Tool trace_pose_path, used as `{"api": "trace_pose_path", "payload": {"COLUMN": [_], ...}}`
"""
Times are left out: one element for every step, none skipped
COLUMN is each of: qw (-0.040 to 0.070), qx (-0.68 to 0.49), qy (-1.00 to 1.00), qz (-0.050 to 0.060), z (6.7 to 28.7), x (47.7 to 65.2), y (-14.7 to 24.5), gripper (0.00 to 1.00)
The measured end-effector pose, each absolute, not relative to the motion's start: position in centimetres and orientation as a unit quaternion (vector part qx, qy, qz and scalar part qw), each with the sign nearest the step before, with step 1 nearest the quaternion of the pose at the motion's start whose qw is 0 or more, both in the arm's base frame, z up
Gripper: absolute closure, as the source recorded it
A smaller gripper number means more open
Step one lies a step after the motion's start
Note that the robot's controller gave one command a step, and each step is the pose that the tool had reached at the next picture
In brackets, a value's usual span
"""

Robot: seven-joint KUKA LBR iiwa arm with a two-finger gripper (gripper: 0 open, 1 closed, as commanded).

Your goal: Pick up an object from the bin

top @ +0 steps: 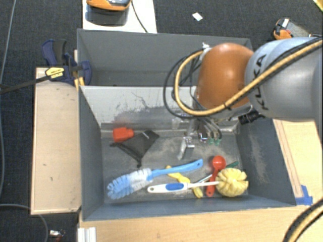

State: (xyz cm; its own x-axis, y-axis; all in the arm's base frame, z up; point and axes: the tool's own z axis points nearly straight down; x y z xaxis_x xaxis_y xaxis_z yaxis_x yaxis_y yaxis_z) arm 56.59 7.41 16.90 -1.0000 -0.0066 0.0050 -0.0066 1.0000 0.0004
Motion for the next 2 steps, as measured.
{"api": "trace_pose_path", "payload": {"qw": [-0.002, -0.001], "qx": [0.002, 0.051], "qy": [-1.000, -0.999], "qz": [-0.001, -0.002], "z": [17.4, 7.0], "x": [56.8, 57.9], "y": [7.4, 18.3], "gripper": [0.00, 0.00]}}
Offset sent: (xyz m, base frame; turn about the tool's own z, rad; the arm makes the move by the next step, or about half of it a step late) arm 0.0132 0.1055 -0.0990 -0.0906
